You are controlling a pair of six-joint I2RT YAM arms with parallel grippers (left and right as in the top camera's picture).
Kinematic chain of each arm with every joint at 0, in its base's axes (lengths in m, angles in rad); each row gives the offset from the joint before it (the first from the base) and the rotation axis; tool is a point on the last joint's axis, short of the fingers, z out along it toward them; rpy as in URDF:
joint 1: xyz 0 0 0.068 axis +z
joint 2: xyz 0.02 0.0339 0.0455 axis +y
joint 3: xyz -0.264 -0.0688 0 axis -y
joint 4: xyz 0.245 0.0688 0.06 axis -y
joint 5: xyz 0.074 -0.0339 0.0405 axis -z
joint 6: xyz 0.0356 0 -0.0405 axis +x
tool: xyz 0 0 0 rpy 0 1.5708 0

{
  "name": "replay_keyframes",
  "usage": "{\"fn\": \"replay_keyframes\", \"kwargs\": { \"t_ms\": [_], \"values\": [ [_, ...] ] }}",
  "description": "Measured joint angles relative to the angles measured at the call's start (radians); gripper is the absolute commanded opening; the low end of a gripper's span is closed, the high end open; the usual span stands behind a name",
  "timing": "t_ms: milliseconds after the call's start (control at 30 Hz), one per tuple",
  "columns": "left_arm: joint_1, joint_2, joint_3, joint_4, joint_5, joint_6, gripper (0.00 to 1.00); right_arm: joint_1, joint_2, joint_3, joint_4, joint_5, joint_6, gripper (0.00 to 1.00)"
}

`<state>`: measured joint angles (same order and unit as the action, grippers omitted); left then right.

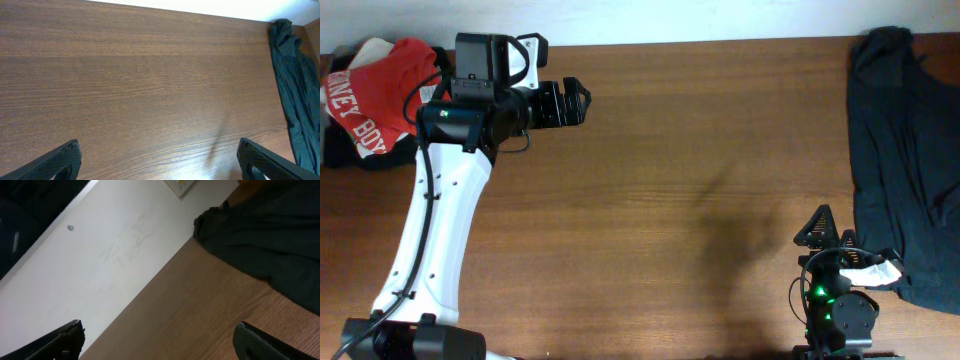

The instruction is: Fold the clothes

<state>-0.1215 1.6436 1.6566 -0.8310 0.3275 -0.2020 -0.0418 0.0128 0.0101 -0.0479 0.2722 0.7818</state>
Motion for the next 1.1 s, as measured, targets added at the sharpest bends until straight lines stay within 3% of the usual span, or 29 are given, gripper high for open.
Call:
{"fn": "replay_keyframes", "kwargs": {
  "t_ms": [233, 300, 367, 500, 533, 567, 633, 867, 1100],
  "values": [
    [0.000, 0.000, 0.000, 0.000, -0.002, 0.000, 0.99, 0.000, 0.000, 0.000, 0.000, 0.000, 0.000, 0.99],
    [-0.002, -0.018, -0.009, -0.087, -0.057, 0.008, 0.99, 0.000, 0.000, 0.000, -0.001, 0.000, 0.000, 0.99],
    [-0.021, -0.174, -0.175, -0.111, -0.180, 0.023, 0.99, 0.000, -0.001, 0.000, -0.001, -0.002, 0.000, 0.99],
    [-0.046, -0.755, -0.832, 0.408, -0.288, 0.082, 0.99, 0.000, -0.002, 0.000, -0.001, -0.005, 0.000, 0.99],
    [-0.046, -0.852, -0.942, 0.486, -0.294, 0.109, 0.99, 0.000, -0.001, 0.000, -0.001, -0.004, 0.001, 0.99],
    [-0.046, -1.063, -1.163, 0.582, -0.307, 0.181, 0.99, 0.000, -0.001, 0.000, -0.001, -0.004, 0.000, 0.99],
    [-0.008, -1.218, -1.329, 0.700, -0.311, 0.235, 0.99, 0.000, 0.000, 0.000, -0.001, -0.004, 0.000, 0.99],
    [0.114, -1.539, -1.616, 0.924, -0.318, 0.267, 0.99, 0.000, 0.002, 0.000, -0.001, -0.004, 0.001, 0.99],
    [0.153, -1.632, -1.641, 0.749, -0.321, 0.267, 0.99, 0.000, 0.002, 0.000, -0.001, -0.004, 0.001, 0.99]
  ]
}}
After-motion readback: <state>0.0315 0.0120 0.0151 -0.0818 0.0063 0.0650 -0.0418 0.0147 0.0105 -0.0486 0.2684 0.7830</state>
